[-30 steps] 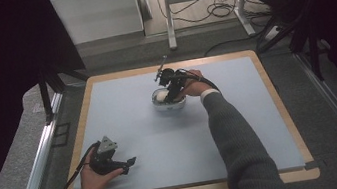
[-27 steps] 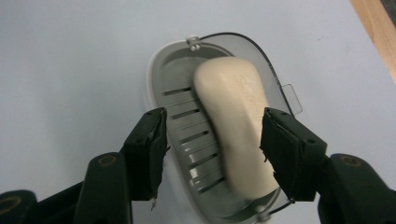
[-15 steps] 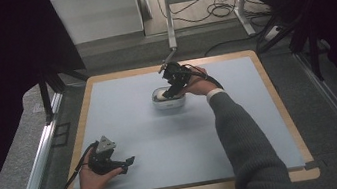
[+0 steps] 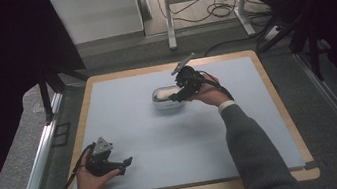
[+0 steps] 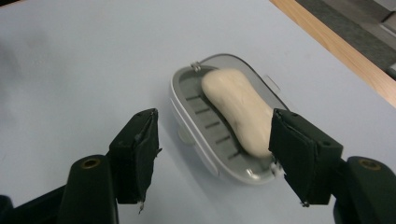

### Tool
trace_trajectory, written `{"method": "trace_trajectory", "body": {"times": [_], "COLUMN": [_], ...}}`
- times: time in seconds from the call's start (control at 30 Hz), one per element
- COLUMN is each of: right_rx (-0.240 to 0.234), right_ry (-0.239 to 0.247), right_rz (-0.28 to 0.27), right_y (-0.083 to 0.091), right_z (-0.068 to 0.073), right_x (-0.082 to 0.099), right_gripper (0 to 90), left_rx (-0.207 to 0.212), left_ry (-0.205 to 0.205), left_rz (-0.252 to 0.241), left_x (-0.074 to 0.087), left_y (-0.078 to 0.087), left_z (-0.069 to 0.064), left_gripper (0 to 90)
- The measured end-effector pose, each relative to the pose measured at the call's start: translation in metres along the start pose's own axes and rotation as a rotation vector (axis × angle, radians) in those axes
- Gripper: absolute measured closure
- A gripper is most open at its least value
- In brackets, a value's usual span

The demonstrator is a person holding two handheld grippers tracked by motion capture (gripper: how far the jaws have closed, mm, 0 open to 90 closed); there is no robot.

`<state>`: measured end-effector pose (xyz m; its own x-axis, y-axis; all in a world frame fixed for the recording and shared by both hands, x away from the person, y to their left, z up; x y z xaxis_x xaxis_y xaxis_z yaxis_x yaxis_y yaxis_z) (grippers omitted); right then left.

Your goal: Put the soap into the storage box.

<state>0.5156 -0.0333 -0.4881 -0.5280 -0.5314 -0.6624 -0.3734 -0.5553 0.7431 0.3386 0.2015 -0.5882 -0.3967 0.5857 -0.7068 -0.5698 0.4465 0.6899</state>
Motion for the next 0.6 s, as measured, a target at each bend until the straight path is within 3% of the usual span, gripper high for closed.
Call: {"method": "trace_trajectory", "body": {"times": [0.1,0.23,0.37,0.4,0.47,0.6], "right_rx": [0.041,0.039,0.055,0.071,0.074,0.093], "right_ry": [-0.041,-0.060,-0.097,-0.114,-0.118,-0.141], "right_rz": [-0.031,-0.045,-0.071,-0.092,-0.097,-0.120], "right_y": [0.012,0.021,0.032,0.039,0.041,0.054], "right_z": [-0.007,-0.008,-0.011,-0.012,-0.013,-0.012], "right_x": [0.014,0.029,0.050,0.063,0.067,0.093], "right_gripper": [32.7,32.2,31.5,31.2,31.2,30.5], "left_rx": [-0.003,-0.008,-0.008,-0.006,-0.007,-0.010], "left_ry": [0.009,0.009,0.003,0.004,0.004,0.006], "left_rz": [-0.010,-0.014,-0.005,-0.007,-0.008,-0.009], "left_x": [-0.001,-0.003,-0.004,-0.004,-0.004,-0.005], "left_y": [0.002,0.003,0.001,0.001,0.000,0.000], "left_z": [0.000,0.001,0.000,0.000,0.001,0.002], "left_gripper": [6.0,6.1,6.0,6.1,6.1,6.1]}}
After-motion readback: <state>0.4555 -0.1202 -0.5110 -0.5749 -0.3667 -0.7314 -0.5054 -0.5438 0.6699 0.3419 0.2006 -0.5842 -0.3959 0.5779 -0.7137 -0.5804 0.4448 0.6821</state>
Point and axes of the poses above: each handheld gripper's, and its own axes: y roughly backward along the jaws, x roughly out of its underside, z roughly to its left, the point moved 9 cm from there along -y, roughly forward along the jaws, and after that the axes turned 13 degrees about -y, right-handed, at the moved point
